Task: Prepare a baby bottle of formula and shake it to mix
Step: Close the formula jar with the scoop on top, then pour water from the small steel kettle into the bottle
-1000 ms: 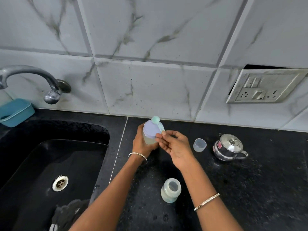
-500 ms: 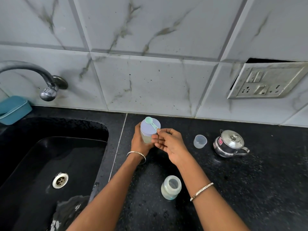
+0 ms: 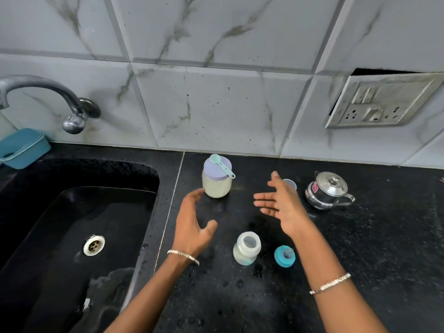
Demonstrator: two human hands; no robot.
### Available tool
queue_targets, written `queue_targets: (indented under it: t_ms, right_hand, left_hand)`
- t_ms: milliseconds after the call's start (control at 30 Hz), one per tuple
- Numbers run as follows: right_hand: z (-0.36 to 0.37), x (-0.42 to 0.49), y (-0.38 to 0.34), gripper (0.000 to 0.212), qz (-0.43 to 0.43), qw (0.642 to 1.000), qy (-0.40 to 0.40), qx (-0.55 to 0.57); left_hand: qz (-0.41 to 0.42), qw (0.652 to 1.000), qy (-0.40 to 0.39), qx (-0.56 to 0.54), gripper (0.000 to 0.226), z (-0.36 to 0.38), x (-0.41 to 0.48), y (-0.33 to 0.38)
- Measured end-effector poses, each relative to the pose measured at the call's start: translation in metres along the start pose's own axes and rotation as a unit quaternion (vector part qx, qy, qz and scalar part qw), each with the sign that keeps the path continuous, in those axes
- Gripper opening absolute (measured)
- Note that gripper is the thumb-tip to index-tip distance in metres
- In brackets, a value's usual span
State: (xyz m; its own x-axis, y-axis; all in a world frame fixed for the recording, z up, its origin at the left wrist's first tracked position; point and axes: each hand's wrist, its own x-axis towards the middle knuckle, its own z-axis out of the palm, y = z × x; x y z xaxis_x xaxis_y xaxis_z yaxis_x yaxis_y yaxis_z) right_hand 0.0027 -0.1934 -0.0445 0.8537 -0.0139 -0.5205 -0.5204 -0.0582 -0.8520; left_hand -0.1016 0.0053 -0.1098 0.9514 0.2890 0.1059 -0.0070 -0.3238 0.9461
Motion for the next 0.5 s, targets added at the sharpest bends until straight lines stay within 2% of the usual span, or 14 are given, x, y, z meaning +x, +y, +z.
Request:
queue_targets:
  t_ms: [100, 233, 367, 500]
  right_hand:
    - [-0.033, -0.021, 0.015, 0.041, -0.026, 0.999, 0.029, 0.015]
    - [-0.068, -0.058, 0.044, 0.038, -0.049, 0.995, 0.081, 0.043]
    - [-0.097, -0.084, 0.08, 0.043, -0.03, 0.989, 0.122, 0.072]
    - [-0.118, -0.094, 0.11, 0.046, -0.014, 0.985, 0.148, 0.09]
  left_hand:
    - [0.01, 0.995, -0.095, 0.011, 0.065, 0.004, -0.037, 0.007]
    - [0.004, 0.978, -0.206, 0.034, 0.075, 0.024, -0.056, 0.004]
    - [0.004, 0.977, -0.2, 0.071, 0.082, 0.048, -0.055, 0.007]
    - [-0.012, 0.985, -0.154, 0.072, 0.061, 0.058, -0.047, 0.006]
